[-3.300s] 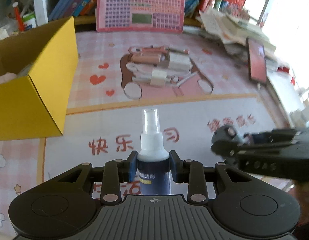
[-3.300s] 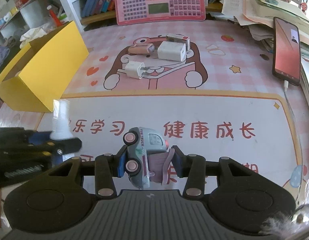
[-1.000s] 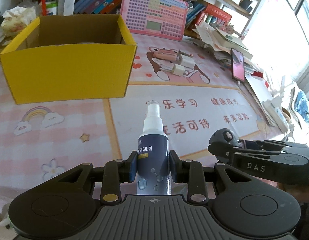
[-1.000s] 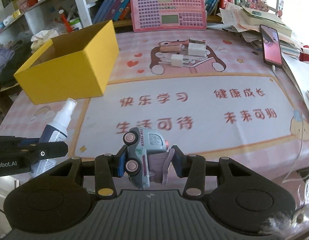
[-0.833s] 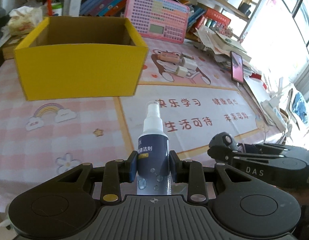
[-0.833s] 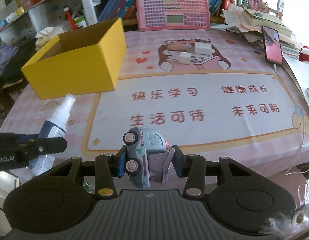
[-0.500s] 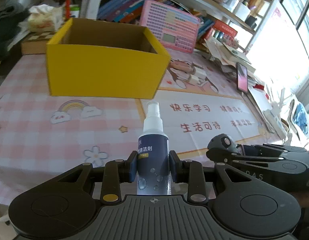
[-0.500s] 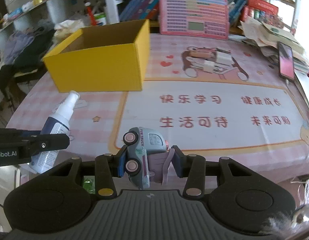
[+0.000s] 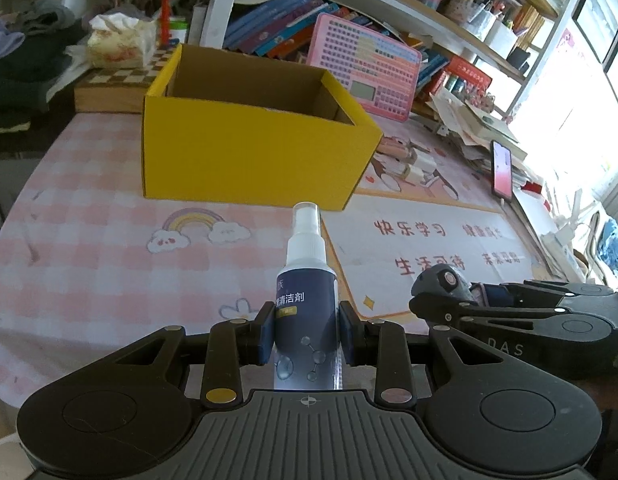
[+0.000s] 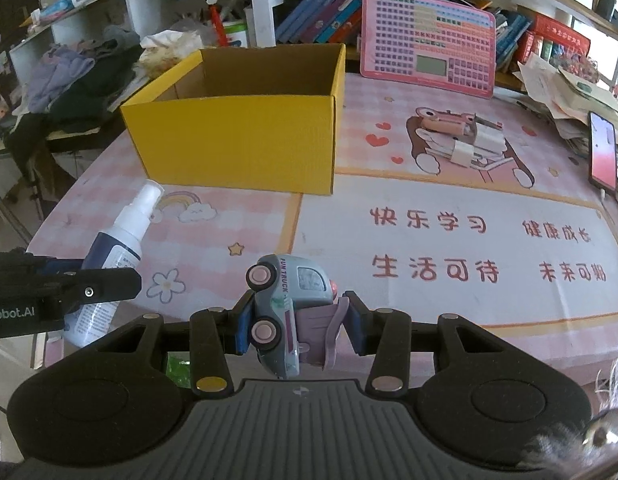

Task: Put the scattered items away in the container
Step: 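Lift the spray bottle with the left tool while the right tool carries the truck toward the yellow box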

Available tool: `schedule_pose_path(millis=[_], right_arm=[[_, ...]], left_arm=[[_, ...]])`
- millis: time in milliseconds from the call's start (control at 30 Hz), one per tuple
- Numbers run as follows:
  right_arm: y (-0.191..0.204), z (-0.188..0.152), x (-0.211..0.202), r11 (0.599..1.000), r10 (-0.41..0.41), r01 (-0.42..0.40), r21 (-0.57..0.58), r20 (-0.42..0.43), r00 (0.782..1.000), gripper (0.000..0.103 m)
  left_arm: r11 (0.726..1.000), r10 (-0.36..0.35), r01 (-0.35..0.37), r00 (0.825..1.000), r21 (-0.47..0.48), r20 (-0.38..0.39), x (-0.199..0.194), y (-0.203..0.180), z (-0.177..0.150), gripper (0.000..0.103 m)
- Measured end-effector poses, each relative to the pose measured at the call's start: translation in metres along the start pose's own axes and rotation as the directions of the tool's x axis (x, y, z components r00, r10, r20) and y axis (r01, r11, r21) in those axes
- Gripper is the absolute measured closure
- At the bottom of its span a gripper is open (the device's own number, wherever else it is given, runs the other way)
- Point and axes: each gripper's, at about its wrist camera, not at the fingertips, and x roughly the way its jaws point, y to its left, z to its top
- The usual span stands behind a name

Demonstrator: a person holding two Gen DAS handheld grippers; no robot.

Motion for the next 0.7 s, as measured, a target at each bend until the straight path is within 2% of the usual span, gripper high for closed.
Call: schedule_pose_path(millis=[533, 700], right_arm=[[0.027, 0.035, 0.008, 0.996, 0.038, -0.032, -0.087, 0.069, 0.997, 0.061], [0.03, 0.056, 0.008, 0.993, 0.061, -0.049, -0.107, 0.107, 0.992, 0.061]], left_arm=[[1.0, 0.029, -0.028, 0.997, -0.011, 0.072, -0.014, 0.023, 0.02, 0.073], [0.999, 0.026, -0.023, 0.993, -0.026, 0.114, -0.018, 0.027, 0.038, 0.073]])
